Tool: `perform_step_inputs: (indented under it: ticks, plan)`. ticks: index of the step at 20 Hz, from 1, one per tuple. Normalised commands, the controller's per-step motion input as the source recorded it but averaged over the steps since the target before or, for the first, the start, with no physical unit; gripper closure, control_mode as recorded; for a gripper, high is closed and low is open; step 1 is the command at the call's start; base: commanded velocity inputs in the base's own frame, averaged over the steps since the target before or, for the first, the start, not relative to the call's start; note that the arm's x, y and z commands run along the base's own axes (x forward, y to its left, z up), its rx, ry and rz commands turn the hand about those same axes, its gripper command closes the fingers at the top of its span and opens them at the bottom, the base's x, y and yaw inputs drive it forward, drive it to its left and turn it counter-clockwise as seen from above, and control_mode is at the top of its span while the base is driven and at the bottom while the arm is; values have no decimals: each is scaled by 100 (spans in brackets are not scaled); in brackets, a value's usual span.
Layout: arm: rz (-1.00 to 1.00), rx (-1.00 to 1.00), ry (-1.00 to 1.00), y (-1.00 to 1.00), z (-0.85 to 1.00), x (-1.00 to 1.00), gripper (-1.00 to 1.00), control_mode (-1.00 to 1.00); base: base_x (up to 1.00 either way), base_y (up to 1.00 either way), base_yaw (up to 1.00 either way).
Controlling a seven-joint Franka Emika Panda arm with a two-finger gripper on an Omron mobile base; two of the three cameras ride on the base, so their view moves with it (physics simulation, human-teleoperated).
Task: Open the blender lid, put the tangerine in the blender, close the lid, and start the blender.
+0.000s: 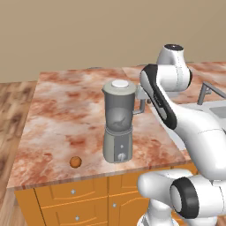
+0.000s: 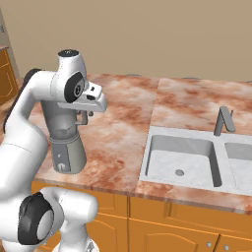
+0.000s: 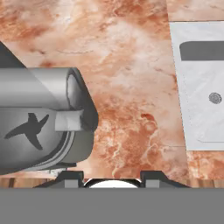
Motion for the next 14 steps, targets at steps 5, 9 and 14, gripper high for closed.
perform_step_inputs:
  ticks: [5, 9, 14]
  plan:
    - [-1, 0, -24, 3, 5, -63, -100, -100, 0, 0, 0]
    - [-14, -1, -36, 11, 82, -66, -100, -100, 0, 0, 0]
    - [-3, 0, -15, 58, 75, -5, -100, -100, 0, 0, 0]
